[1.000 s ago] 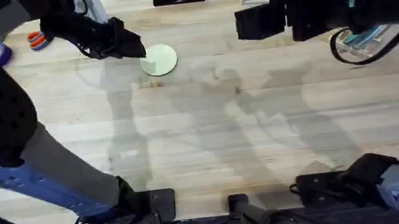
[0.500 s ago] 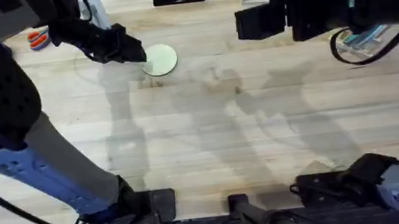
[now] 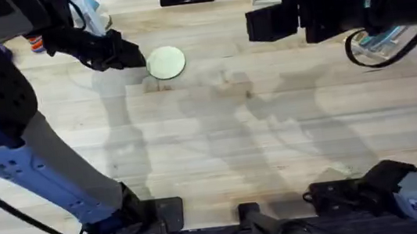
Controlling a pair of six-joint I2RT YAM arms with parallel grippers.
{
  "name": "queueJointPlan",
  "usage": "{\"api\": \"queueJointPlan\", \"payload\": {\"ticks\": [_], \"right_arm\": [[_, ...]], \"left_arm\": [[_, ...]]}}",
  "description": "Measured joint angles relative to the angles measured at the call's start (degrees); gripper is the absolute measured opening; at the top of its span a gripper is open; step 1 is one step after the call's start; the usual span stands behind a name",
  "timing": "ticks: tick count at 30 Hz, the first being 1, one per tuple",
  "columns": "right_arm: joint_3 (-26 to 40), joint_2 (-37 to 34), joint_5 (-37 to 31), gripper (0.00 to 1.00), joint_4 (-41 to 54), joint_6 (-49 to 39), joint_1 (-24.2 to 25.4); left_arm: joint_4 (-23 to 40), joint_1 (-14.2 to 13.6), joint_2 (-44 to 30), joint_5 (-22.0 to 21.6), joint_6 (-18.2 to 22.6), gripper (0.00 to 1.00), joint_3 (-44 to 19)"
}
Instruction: Pick up the plates from the table one by one and place each into a slot on the dish rack.
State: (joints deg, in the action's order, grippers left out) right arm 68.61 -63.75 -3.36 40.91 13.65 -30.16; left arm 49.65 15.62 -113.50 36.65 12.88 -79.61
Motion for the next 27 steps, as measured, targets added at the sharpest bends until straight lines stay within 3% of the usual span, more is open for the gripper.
{"api": "queueJointPlan", "payload": {"ticks": [27], "right_arm": [[0.0,0.0,0.0,0.994,0.0,0.0,0.0]], "left_arm": [[-0.4,-0.2,-0.1,2.8,0.0,0.040,0.0]]}}
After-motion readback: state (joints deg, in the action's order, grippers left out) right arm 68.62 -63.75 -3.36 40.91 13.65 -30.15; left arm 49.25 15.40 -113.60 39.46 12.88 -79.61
